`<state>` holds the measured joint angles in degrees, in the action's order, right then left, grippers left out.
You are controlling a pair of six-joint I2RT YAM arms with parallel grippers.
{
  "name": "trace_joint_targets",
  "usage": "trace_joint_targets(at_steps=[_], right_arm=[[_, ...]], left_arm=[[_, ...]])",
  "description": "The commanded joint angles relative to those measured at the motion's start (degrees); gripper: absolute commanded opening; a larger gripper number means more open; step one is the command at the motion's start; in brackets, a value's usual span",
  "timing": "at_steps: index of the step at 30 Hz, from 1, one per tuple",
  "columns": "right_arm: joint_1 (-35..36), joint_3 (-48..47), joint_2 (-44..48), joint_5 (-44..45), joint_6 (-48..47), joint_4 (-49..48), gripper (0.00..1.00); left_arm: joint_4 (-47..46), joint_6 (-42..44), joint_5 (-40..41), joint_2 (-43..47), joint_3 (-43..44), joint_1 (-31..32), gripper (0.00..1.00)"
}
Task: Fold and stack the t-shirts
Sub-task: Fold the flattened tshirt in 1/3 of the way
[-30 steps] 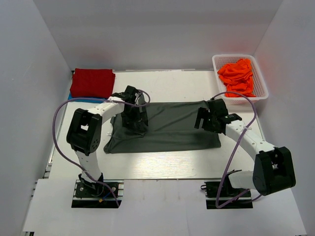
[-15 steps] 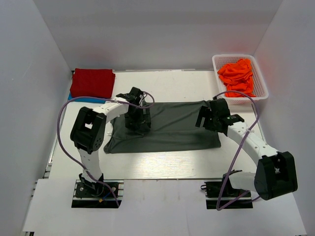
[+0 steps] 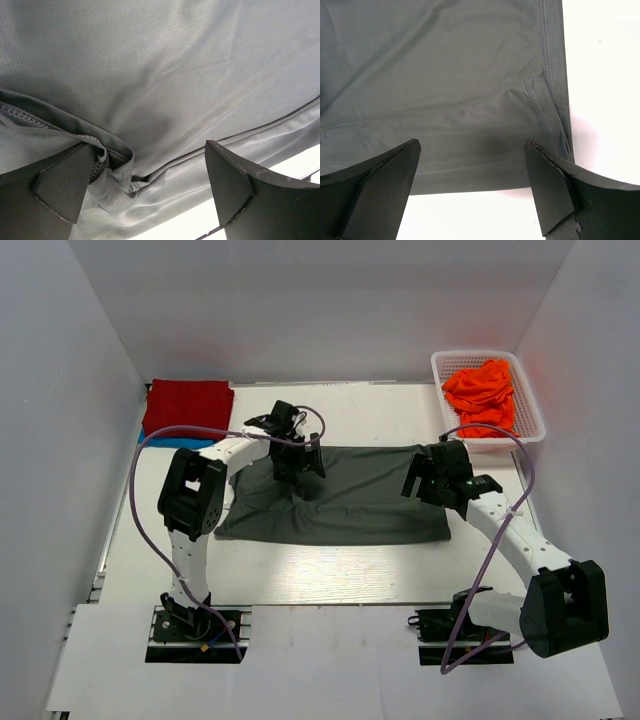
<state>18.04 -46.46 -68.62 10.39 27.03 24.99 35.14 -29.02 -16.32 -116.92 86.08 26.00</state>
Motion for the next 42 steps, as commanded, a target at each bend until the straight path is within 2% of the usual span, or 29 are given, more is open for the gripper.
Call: trace_joint_targets(at_steps=[1, 12, 16, 18, 19, 21, 23, 28, 29, 31, 32, 36, 40, 42], right_arm=[[-0.2, -2.32, -0.02, 0.86, 0.57, 1.2, 0.9], [0.41, -2.93, -1.34, -3.43, -3.11, 0.5, 0.9], [3.83, -5.91, -5.11, -6.08, -8.21, -1.26, 0.9], [7.85, -7.68, -7.3, -8.01, -11.45, -2.75, 0.9], [9.1, -10.12, -9.32, -8.19, -11.82, -2.93, 0.9], [13.04, -12.16, -11.79, -7.94, -12.87, -3.28, 0.9], [17.36, -15.14, -16.27, -7.23, -12.52, -5.64, 0.9], [24.39, -22.35, -26.89, -6.79, -12.87, -11.89, 0.9], [24.93, -26.28, -29.96, -6.44, -12.88, -12.16, 0.9], [27.38, -29.55, -36.36, -5.66, -13.92, -11.21, 0.9], [28.09, -34.96, -37.8, -3.82, -14.19, -10.41, 0.9], [31.52, -40.99, -44.84, -1.78, -15.51, -9.35, 0.9], [32.67, -44.51, -49.85, 0.06, -14.63, -7.86, 0.9], [33.37, -45.82, -51.95, 0.85, -14.28, -8.12, 0.9]], left_arm=[[0.89, -0.34, -1.97, 0.73, 3.3, -0.25, 1.0], [13.1, 1.33, 10.24, 7.49, 4.44, -0.25, 1.0], [21.36, -0.95, 23.5, 11.79, 3.49, -0.95, 1.0], [23.04, -6.74, 32.86, 14.87, 1.73, -2.35, 1.0], [23.05, -7.89, 34.23, 18.97, -1.33, -2.88, 1.0], [21.56, -11.3, 34.25, 23.04, -5.12, -5.07, 1.0], [17.98, -14.21, 32.16, 28.99, -12.84, -6.65, 1.0], [5.67, -20.38, 25.3, 40.88, -36.39, -10.78, 1.0], [0.69, -20.99, 22.93, 42.81, -41.99, -10.79, 1.0], [-3.12, -22.4, 21.52, 47.21, -46.25, -11.5, 1.0], [-4.27, -23.01, 21.5, 48.1, -48.71, -12.19, 1.0], [-9.02, -23.02, 21.5, 49.78, -51.19, -12.82, 1.0], [-7.89, -23.54, 22.81, 49.25, -51.71, -13.86, 1.0], [-7.89, -23.54, 20.64, 49.25, -50.41, -14.4, 1.0]])
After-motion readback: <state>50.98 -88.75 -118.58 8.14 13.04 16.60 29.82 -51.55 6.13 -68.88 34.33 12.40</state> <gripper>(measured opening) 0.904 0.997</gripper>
